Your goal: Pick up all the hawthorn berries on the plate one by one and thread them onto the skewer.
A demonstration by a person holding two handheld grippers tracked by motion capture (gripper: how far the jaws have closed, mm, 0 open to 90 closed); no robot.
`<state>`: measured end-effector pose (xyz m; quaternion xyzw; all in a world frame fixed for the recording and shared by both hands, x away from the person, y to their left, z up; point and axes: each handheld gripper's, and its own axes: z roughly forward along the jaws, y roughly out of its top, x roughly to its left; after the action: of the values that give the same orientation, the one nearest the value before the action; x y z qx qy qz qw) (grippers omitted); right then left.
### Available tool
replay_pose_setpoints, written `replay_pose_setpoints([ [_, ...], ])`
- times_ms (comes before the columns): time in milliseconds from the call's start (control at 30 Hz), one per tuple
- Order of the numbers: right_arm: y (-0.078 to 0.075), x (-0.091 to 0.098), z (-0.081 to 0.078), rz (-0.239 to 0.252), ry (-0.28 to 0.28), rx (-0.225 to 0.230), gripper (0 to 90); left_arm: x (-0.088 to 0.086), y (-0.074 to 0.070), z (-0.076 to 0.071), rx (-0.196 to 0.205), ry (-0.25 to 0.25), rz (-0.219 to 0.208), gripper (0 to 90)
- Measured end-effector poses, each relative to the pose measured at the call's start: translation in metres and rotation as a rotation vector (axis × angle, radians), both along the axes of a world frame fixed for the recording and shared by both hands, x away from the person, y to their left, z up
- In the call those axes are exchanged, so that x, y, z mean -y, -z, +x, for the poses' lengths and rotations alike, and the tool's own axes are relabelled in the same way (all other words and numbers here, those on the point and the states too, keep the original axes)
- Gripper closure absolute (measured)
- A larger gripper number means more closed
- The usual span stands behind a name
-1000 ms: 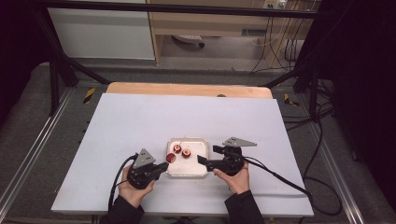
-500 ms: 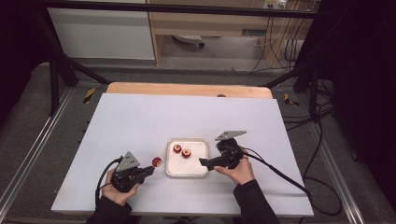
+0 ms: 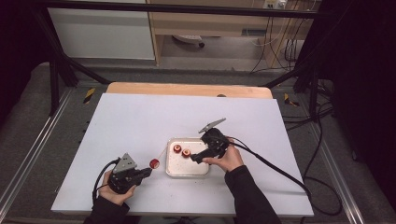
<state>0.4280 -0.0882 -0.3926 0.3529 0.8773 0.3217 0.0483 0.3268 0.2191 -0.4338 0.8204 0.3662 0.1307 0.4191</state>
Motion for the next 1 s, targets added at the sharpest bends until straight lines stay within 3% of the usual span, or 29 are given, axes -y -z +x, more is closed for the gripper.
replay_pose_setpoints([
  [167, 0.0, -0.015, 0.007, -0.062, -0.039, -0.016, 11.6, 0.0, 0.0, 0.0, 0.001, 0.004, 0.002, 88.4],
  [367, 0.001, -0.03, 0.016, -0.084, -0.068, -0.038, 16.4, 0.001, 0.001, 0.0, -0.002, 0.005, 0.002, 88.4],
  [633, 0.004, -0.048, 0.026, -0.117, -0.112, -0.067, 29.5, 0.0, 0.002, 0.0, -0.003, 0.004, 0.002, 88.4],
  [767, 0.008, -0.053, 0.031, -0.136, -0.124, -0.09, 35.7, 0.001, 0.002, 0.0, -0.003, 0.006, 0.002, 88.4],
  [867, 0.011, -0.057, 0.035, -0.176, -0.14, -0.109, 39.5, 0.0, 0.002, 0.0, -0.003, 0.004, 0.002, 88.4],
  [1000, 0.013, -0.059, 0.038, -0.177, -0.153, -0.116, 45.7, 0.001, 0.002, 0.0, -0.005, 0.006, 0.003, 88.4],
])
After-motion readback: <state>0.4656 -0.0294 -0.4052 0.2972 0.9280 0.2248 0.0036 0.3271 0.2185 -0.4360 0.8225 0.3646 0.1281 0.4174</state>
